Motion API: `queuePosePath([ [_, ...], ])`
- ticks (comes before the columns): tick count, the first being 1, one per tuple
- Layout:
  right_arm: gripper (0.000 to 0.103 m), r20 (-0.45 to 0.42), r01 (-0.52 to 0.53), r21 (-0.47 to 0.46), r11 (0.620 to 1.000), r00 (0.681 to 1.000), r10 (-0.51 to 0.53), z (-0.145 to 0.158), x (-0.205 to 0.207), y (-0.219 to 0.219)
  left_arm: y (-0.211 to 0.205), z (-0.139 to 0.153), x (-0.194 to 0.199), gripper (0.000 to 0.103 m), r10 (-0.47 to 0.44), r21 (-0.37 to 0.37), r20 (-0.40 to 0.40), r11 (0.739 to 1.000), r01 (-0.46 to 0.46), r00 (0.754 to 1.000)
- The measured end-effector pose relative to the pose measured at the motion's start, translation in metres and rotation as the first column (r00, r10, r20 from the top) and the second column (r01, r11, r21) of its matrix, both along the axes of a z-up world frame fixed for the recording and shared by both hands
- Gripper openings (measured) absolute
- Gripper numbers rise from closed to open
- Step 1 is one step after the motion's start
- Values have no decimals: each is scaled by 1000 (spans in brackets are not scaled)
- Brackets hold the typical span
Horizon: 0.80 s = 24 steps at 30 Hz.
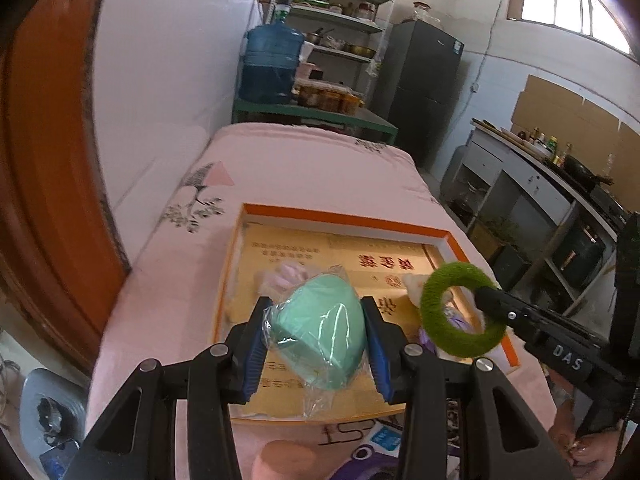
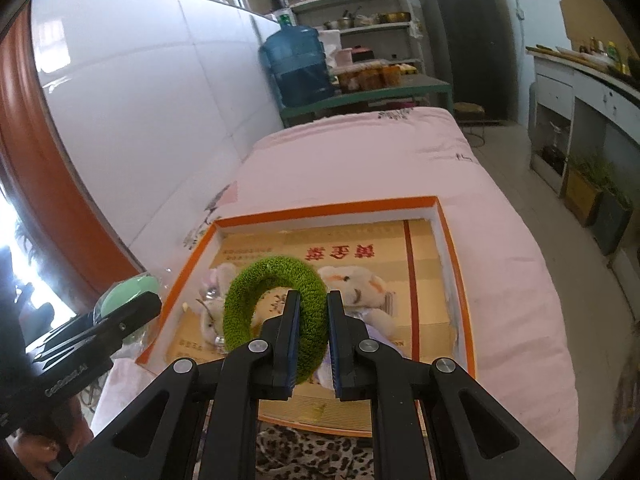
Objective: Organize soft objects
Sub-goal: 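Lower the sponge and ring into the box and open both tools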
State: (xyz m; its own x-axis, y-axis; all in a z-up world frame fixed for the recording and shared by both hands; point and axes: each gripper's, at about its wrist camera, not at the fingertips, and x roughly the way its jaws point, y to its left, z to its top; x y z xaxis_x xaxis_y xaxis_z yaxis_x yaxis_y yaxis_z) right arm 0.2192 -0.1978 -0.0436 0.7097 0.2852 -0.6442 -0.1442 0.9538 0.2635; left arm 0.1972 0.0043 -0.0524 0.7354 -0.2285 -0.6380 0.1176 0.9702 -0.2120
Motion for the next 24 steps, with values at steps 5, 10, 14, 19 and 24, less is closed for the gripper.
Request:
queuePosePath([
  [5, 13, -16, 11, -8, 1000, 1000, -11, -8, 4, -5, -16, -8, 3, 44, -26, 37, 4, 999, 26, 1000],
  [10, 13, -25, 11, -13, 1000, 1000, -11, -14, 6, -5, -18, -13, 9, 44, -17, 54, 2, 998, 17, 1000],
  [14, 13, -23, 13, -14, 1000, 1000, -14, -16, 8, -4, -19, -13, 13, 44, -21, 46, -2, 999, 21, 1000],
  [19, 13, -21, 59, -20, 998, 998, -59, -18, 13, -10, -34, -5, 19, 44, -45, 44, 11, 998, 45, 999],
  [24, 13, -51, 64, -7, 998, 997, -64, -26, 20, -15, -51, -10, 30, 44, -83, 55, -28, 995, 85, 996],
])
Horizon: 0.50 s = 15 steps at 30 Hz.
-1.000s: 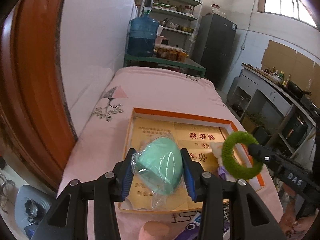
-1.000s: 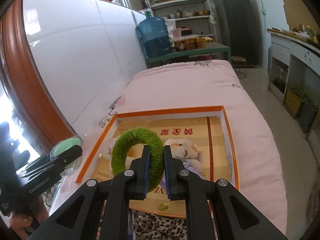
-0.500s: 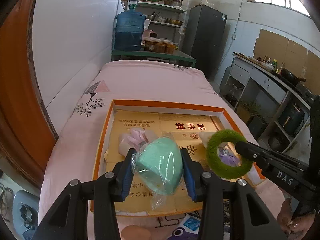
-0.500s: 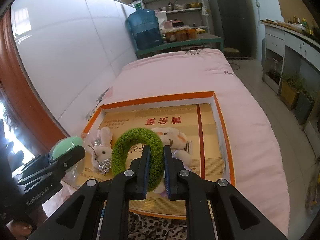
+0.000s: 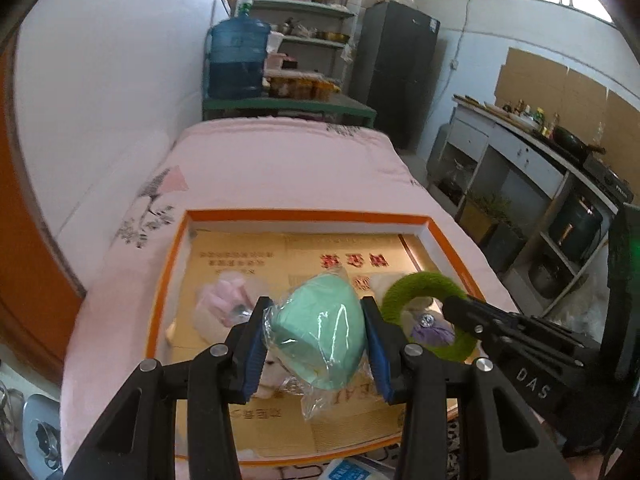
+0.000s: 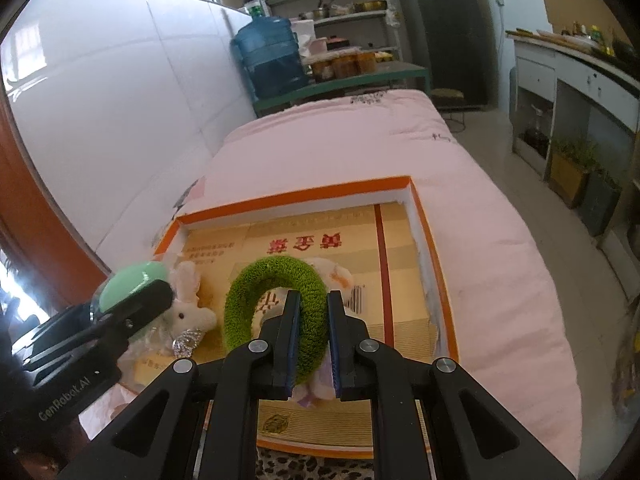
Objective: Organize soft objects
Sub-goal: 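Lower the sponge and ring into the box and open both tools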
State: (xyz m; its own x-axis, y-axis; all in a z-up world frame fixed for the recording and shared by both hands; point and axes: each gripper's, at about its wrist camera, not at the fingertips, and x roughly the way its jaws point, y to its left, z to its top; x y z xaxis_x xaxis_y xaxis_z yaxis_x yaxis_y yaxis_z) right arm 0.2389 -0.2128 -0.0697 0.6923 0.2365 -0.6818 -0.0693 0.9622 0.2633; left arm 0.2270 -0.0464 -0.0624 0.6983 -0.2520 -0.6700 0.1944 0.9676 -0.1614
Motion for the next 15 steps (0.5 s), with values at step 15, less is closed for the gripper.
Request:
queuePosePath([
  [15, 21, -24, -35, 7, 999, 999, 35, -12, 6, 8, 3, -16, 9, 50, -11, -28, -86, 1000, 9, 996],
])
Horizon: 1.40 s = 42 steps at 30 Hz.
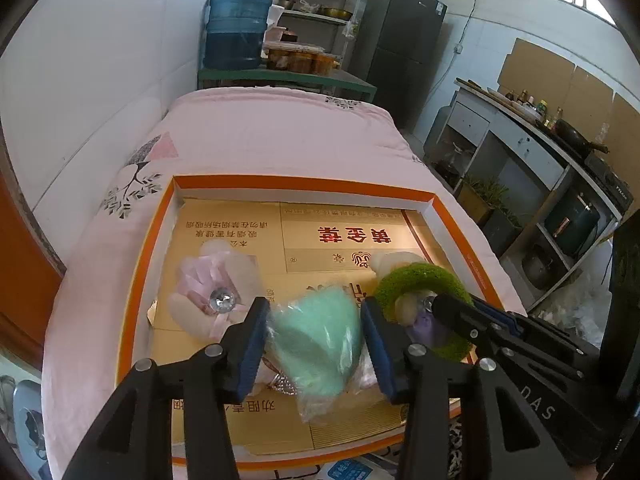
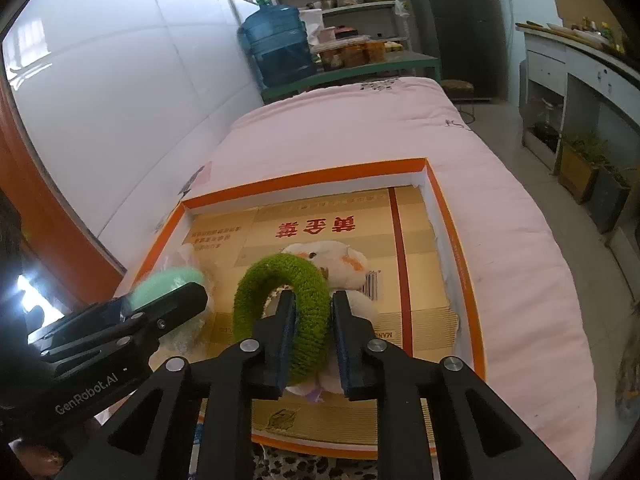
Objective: Organize soft objects
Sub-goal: 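Lower the sponge and ring into the box and open both tools, then withdraw both tools from the box toward the cartoon wipe packs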
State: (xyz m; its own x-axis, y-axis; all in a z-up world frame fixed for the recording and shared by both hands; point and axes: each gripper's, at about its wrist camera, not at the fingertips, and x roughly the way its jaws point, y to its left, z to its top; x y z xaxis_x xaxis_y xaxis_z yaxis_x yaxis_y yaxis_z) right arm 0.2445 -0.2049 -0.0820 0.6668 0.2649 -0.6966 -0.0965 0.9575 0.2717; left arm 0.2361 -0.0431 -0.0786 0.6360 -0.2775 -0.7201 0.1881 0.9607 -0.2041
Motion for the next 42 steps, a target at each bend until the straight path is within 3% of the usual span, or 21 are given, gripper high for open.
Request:
queuePosePath([
  [3, 29, -8, -7, -3, 1000, 1000, 7, -1, 1, 2, 2, 2, -1, 59, 5, -10, 7, 1000, -5, 1000],
  [5, 41, -5, -9, -8, 1000, 1000, 9, 0, -2, 3, 4, 7, -6, 61, 13, -27, 29, 1000, -12, 1000],
  [10, 54, 12, -1, -18, 1000, 1000, 2, 7, -8, 1, 11, 19, -12, 69, 22, -73, 57, 997, -18, 998],
  [21, 55, 37, 18, -14, 1000, 999, -18, 18, -27, -6, 13, 41, -34, 70, 32, -28, 157, 999, -28, 987],
  [31, 55, 67, -2, -9, 1000, 998, 2, 34, -56, 1, 20, 49, -62, 70, 46, -35, 176, 999, -40, 983],
  [42, 55, 108, -48, -40, 998, 993, 52, 50, -98, 18, 23, 66, -107, 70, 77, 7, 296, 997, -83, 952],
])
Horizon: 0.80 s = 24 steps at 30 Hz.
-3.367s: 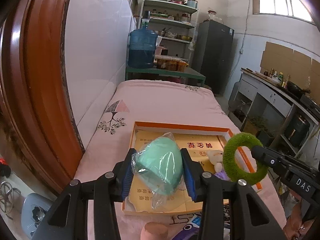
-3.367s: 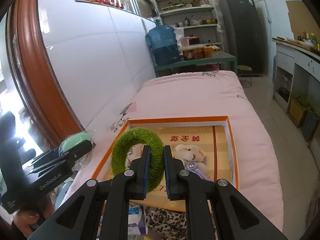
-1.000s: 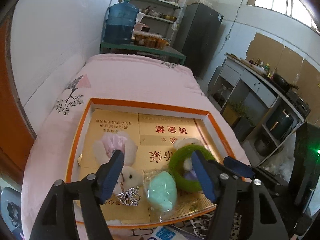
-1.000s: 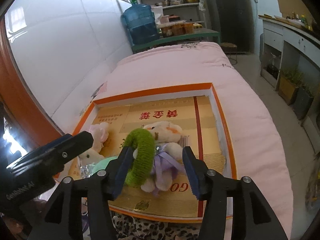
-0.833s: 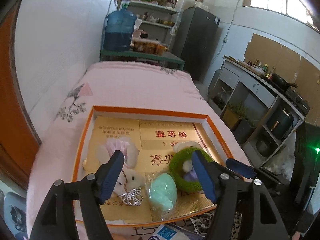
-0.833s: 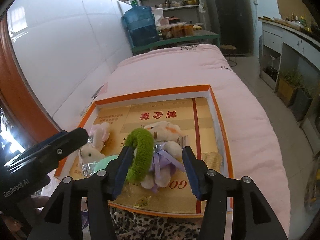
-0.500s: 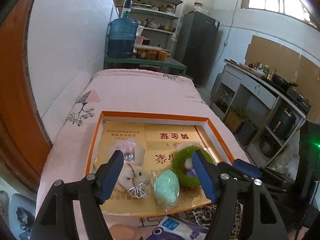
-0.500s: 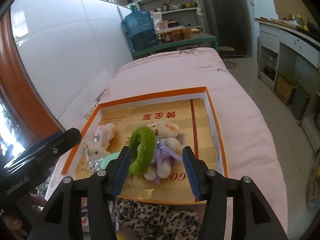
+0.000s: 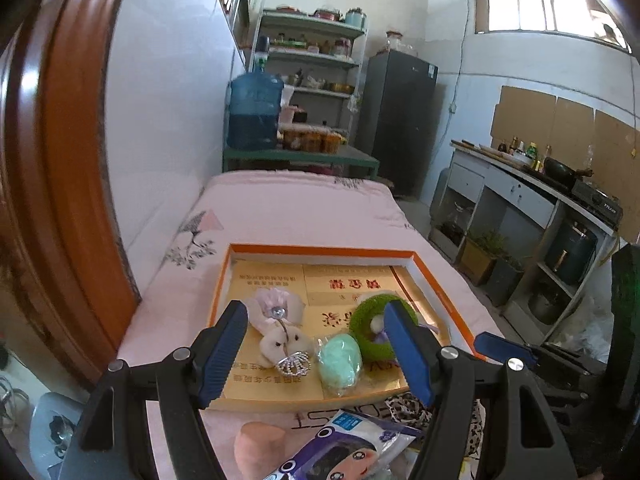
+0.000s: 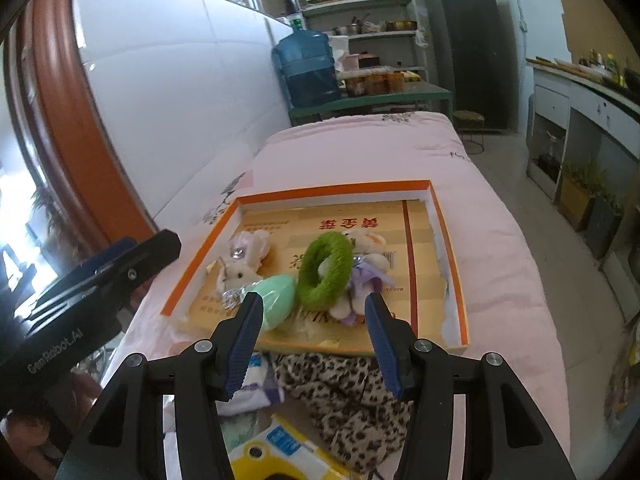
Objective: Organize soft objects
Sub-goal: 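Withdraw both tools from the box toward the cartoon wipe packs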
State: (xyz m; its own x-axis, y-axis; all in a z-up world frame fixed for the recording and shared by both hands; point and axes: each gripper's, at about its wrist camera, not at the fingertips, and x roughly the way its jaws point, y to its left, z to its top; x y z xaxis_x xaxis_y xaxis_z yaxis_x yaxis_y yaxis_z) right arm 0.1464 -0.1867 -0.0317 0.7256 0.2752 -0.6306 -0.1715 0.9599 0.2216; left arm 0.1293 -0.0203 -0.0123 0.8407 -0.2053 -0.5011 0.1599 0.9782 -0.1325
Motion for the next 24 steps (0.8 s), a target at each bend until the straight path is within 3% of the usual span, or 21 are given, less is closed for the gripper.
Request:
queuePosePath([
  [8, 55, 11, -12, 4, 1000, 1000, 12, 5, -24, 5, 1, 8, -24, 70, -15, 18, 30, 1000, 14, 999],
  [24, 55, 27, -34, -8, 999, 999, 34, 10, -48, 14, 6, 0, -49, 70, -13, 16, 11, 1000, 13, 1000],
])
